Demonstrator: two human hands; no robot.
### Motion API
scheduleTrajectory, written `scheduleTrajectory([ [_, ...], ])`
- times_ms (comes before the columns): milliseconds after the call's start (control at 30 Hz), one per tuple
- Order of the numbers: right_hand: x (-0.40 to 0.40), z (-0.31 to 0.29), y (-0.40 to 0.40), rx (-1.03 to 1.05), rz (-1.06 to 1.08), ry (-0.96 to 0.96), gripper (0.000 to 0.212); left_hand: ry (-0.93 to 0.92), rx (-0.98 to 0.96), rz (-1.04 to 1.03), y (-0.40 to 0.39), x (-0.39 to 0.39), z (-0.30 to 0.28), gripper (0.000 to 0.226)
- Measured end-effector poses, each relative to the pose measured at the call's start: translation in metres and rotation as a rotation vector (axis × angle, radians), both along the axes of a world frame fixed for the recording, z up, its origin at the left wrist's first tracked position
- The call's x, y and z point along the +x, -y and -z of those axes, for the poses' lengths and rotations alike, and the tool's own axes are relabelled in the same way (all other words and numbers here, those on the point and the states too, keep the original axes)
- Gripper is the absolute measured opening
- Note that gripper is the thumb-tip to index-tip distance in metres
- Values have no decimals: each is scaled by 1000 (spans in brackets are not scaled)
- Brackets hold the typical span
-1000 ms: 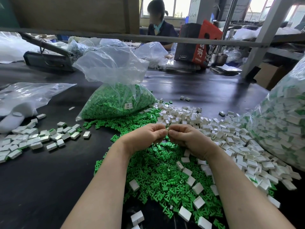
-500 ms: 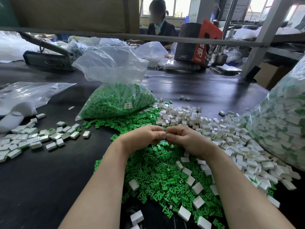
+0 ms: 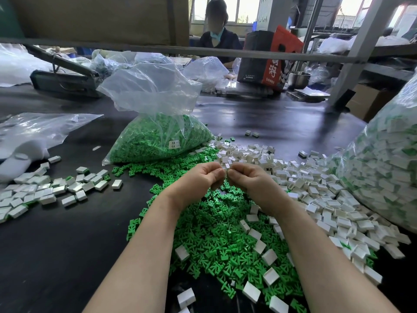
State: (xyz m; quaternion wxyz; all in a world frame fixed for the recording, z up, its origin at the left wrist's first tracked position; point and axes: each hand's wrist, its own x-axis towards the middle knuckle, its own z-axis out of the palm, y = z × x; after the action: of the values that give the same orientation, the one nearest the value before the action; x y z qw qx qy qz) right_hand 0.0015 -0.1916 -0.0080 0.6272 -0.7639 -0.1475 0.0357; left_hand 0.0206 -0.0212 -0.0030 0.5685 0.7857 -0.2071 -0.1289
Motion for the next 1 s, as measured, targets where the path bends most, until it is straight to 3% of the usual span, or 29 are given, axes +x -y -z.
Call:
scheduleTrajectory([
  [200,2,1,1,-23,22,46,16,-50,-74,10,1,3,4,20],
  [400,2,3,6,-154,-102,15,22,-68,29,89,-5,2,3,19],
  [1000,-1,2,7,-319,-139,15,17,-73,175,161,-7,-7,-7,21],
])
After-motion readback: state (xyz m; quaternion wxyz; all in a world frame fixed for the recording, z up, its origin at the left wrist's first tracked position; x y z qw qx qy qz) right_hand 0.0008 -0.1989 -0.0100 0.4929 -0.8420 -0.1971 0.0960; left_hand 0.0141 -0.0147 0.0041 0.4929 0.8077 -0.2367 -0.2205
